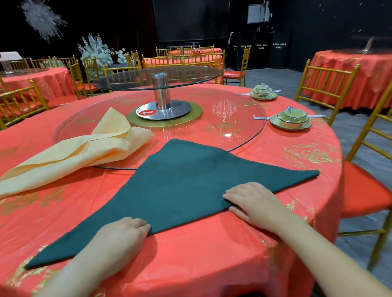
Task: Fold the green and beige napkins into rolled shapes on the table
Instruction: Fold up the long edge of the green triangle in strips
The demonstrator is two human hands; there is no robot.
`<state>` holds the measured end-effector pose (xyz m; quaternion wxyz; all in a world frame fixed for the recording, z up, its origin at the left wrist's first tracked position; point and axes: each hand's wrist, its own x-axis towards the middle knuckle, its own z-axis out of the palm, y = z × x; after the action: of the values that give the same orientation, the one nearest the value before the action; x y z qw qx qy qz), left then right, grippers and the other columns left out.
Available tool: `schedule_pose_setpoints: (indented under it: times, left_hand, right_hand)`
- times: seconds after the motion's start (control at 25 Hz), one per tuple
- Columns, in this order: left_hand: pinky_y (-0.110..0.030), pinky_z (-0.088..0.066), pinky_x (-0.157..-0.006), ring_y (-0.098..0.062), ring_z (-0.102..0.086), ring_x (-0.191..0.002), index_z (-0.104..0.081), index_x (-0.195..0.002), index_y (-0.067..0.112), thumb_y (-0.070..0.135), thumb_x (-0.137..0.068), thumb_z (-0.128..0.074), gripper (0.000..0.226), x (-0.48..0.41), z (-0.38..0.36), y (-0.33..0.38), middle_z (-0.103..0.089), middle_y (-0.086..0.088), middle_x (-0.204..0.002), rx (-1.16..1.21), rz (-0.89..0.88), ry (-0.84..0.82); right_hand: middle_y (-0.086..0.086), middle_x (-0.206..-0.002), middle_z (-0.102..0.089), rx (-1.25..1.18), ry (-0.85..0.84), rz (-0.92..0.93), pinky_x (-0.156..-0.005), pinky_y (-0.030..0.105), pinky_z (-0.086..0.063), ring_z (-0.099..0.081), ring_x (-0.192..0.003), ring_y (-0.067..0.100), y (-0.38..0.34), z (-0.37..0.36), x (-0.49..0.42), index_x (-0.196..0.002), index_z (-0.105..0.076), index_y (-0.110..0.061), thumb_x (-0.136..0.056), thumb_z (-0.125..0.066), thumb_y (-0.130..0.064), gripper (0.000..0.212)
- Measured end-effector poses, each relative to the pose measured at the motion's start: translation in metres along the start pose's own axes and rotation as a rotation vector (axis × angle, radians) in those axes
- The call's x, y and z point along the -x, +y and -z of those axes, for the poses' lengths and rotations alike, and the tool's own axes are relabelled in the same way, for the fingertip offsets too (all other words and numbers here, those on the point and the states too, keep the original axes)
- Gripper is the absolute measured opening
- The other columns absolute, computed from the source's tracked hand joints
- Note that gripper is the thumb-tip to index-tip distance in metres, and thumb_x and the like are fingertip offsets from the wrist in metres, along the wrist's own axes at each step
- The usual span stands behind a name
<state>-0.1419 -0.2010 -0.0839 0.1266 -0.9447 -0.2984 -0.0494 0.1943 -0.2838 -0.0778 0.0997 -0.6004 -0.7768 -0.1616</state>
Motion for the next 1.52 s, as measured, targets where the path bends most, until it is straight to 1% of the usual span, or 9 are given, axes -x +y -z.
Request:
schedule_pose_setpoints:
  times: [0.2,0.36,0.52,0.68,0.88,0.96,1.08,1.2,1.52]
  left_hand:
    - [-0.023,-0.049,-0.038,-0.011,-0.065,-0.055,-0.064,-0.061,0.024,0.023,-0.064,-0.052,0.012,0.008,0.005,-0.003,-0.066,0.011,-0.065,-0.022,0.094,-0.022]
    - [-0.025,-0.045,-0.045,-0.012,-0.063,-0.062,-0.054,-0.069,0.026,0.035,-0.078,-0.038,0.020,0.023,0.011,-0.014,-0.058,0.013,-0.065,0.105,0.165,0.051]
    - [-0.032,-0.045,-0.063,-0.017,-0.062,-0.087,-0.057,-0.088,0.028,0.026,-0.092,-0.051,0.008,0.030,0.012,-0.026,-0.062,0.010,-0.085,0.252,0.321,0.021]
    - [-0.033,-0.046,-0.078,-0.019,-0.061,-0.105,-0.058,-0.108,0.028,0.031,-0.093,-0.051,0.017,0.020,0.009,-0.026,-0.066,0.010,-0.108,0.282,0.488,0.047]
    - [-0.035,-0.055,-0.067,-0.026,-0.068,-0.086,-0.062,-0.098,0.025,0.024,-0.083,-0.054,0.017,0.009,0.008,-0.018,-0.067,0.003,-0.092,0.203,0.339,0.073]
    - [-0.036,-0.056,-0.077,-0.025,-0.066,-0.093,-0.064,-0.104,0.022,0.026,-0.082,-0.044,0.030,-0.011,0.013,0.011,-0.068,0.001,-0.103,0.246,0.239,0.135]
    - [-0.035,-0.029,-0.111,-0.017,-0.038,-0.135,-0.042,-0.139,0.018,0.045,-0.087,-0.018,0.063,-0.051,0.020,0.072,-0.041,0.001,-0.146,0.343,0.067,0.060]
    - [-0.036,-0.004,-0.117,-0.010,-0.004,-0.145,-0.011,-0.150,0.020,0.061,-0.072,0.008,0.090,-0.075,0.015,0.104,-0.008,0.006,-0.158,0.327,0.026,-0.094]
    - [-0.039,0.004,-0.118,-0.007,0.010,-0.144,0.000,-0.150,0.023,0.064,-0.090,-0.008,0.073,-0.078,-0.001,0.110,0.006,0.009,-0.158,0.281,0.063,-0.202]
  right_hand:
    - [-0.012,-0.085,-0.070,-0.035,0.021,0.026,-0.068,0.027,-0.053,-0.068,-0.079,0.013,0.010,0.002,-0.005,-0.077,-0.069,-0.024,-0.070,-0.067,-0.025,0.007]
    - [-0.010,-0.099,-0.069,-0.184,-0.088,-0.120,-0.086,0.030,-0.045,-0.061,-0.097,0.013,0.003,0.007,0.005,-0.095,-0.069,-0.024,-0.090,-0.055,-0.035,0.019]
    - [-0.007,-0.095,-0.065,-0.348,-0.109,-0.260,-0.085,0.029,-0.039,-0.058,-0.097,0.014,-0.003,0.009,0.010,-0.094,-0.067,-0.020,-0.093,-0.051,-0.040,0.025]
    - [-0.007,-0.091,-0.064,-0.129,-0.157,-0.357,-0.085,0.032,-0.033,-0.057,-0.098,0.016,-0.002,0.008,-0.003,-0.092,-0.061,-0.023,-0.094,-0.043,-0.048,0.032]
    - [-0.012,-0.067,-0.043,-0.071,-0.201,-0.393,-0.083,0.031,-0.031,-0.056,-0.093,0.015,-0.002,0.005,-0.012,-0.080,-0.050,-0.026,-0.089,-0.046,-0.056,0.032]
    - [-0.012,-0.067,-0.043,-0.078,-0.208,-0.396,-0.080,0.031,-0.030,-0.056,-0.092,0.015,-0.002,0.005,-0.014,-0.079,-0.049,-0.025,-0.088,-0.047,-0.057,0.033]
    - [-0.011,-0.075,-0.051,-0.080,-0.193,-0.393,-0.078,0.031,-0.029,-0.057,-0.092,0.016,-0.002,0.004,-0.014,-0.077,-0.048,-0.025,-0.088,-0.047,-0.057,0.033]
    - [-0.012,-0.077,-0.050,-0.094,-0.165,-0.400,-0.076,0.032,-0.028,-0.056,-0.094,0.016,-0.003,0.001,-0.013,-0.076,-0.046,-0.027,-0.088,-0.048,-0.057,0.032]
    - [-0.007,-0.078,-0.061,-0.120,-0.050,-0.462,-0.072,0.032,-0.027,-0.058,-0.090,0.017,0.021,-0.005,0.007,-0.072,-0.046,-0.027,-0.086,-0.045,-0.062,0.038]
